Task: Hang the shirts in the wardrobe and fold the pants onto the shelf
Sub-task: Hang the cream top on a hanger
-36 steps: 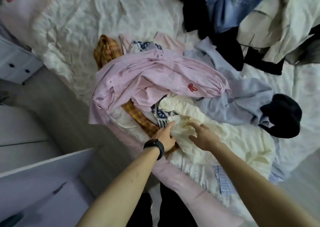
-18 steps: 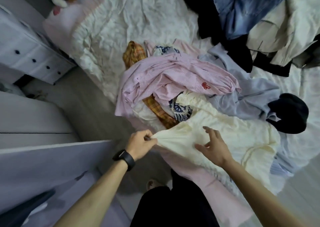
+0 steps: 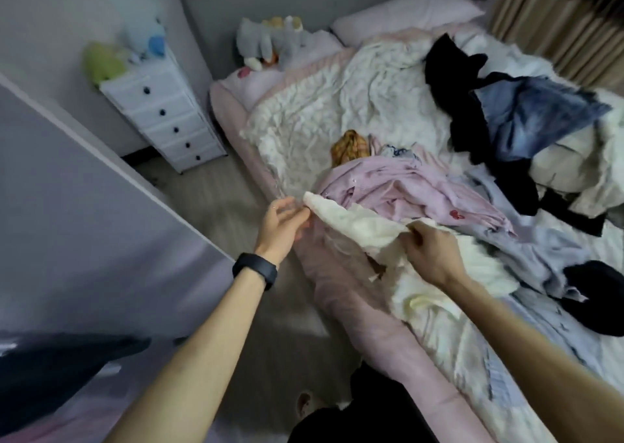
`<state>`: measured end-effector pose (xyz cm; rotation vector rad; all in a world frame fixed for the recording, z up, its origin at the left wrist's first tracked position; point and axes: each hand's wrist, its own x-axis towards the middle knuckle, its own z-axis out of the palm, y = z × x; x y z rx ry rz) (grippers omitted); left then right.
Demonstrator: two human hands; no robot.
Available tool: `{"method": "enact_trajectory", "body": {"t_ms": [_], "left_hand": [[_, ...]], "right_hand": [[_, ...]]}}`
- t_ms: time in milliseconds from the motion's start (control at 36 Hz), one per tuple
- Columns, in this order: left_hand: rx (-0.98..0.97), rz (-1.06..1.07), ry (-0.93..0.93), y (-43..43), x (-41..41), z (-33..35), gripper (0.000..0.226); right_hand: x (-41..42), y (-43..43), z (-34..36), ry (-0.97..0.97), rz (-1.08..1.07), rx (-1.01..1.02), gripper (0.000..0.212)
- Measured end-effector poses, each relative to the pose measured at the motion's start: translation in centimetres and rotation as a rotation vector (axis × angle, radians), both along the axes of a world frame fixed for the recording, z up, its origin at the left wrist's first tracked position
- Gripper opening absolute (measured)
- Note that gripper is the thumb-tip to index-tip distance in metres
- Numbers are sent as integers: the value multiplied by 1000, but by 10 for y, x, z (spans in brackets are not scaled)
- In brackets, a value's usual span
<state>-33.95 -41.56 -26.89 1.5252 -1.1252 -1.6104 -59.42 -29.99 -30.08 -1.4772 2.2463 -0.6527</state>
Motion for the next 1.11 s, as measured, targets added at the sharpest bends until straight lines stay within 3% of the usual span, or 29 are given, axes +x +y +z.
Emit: {"method": "enact_trajectory", "body": {"t_ms": [194,278,361,417,472,556,639,722,778,833,889,944,1028,1111], "left_hand": [[-52,-420,-99,3,-1,17,74],[-191,-681,-342,3,-2,38,88],[-411,-584,-636,-5,7,58,46],[-491,-516,-650,-14,23,75,26],[-471,-513,-591,-22,44,96,19],[-412,-553,-504,-29,77,128,27],[-244,-645,-428,-26,99,153,25],[-161,-534,-423,-22,114,162,23],[-376,-392,-613,-20,121,164,24],[-704,-324,-850,-18,122,163,46],[-1035,-330,-1001,-17,118,164,68],[-1317,-381,-1136,-17,110,167,72],[-1576,-363,-1067,-17,99,169,44],[-1691,-294,-952,-19,86,171,14]], "right_hand": [[31,-62,130,-454,-142,-350,23],[46,-85,164,-639,-141,-461,24],[53,-98,183,-667,-157,-523,23],[56,-104,193,-658,-178,-563,23],[57,-109,196,-672,-187,-581,21],[60,-118,193,-760,-169,-565,19],[70,-127,186,-878,-124,-489,19],[90,-135,185,-966,-40,-388,21],[105,-138,187,-1015,40,-332,20],[119,-139,188,-1041,155,-257,22],[130,-138,191,-1070,270,-163,23],[139,-139,195,-1116,359,-79,18],[146,-143,203,-1158,439,-16,18],[142,-148,206,-1151,449,7,24]]}}
